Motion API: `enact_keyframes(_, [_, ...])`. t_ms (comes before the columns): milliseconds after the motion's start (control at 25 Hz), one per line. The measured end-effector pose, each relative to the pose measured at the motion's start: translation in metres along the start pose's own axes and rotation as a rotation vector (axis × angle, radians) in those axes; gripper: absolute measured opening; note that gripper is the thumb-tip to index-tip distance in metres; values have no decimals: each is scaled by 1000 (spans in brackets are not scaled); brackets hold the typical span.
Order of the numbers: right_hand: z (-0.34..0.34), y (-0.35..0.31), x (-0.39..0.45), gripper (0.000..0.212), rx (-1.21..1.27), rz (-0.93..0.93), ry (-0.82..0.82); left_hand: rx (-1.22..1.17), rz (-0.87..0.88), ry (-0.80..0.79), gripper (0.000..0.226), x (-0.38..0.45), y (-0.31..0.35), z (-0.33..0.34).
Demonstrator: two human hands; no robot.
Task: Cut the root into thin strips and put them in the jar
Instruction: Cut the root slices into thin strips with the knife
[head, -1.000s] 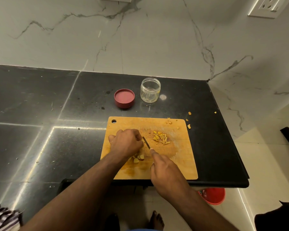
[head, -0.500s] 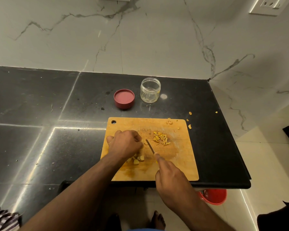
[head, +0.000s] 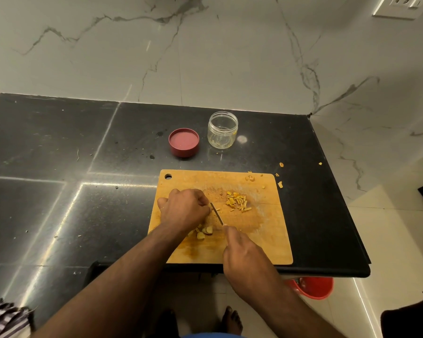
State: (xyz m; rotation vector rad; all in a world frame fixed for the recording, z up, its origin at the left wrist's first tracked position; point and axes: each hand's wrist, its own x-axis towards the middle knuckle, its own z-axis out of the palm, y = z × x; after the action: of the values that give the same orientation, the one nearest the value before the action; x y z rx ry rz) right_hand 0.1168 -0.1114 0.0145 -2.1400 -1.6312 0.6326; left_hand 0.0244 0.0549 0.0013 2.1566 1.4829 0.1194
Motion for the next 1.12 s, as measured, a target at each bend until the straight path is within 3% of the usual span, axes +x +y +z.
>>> enact_keyframes(280, [-8,2,-15,43,55,-9,73,-46,-5,-33,16,0,-2,-2])
enact_keyframes(720, [0,-1,4,41,-8,-16,7,-26,-13,9,14,-2,-2,0])
enact_keyframes(1120, [-2,0,-4,42,2,-36,53,-36,-14,-15,19,-2,-5,-2])
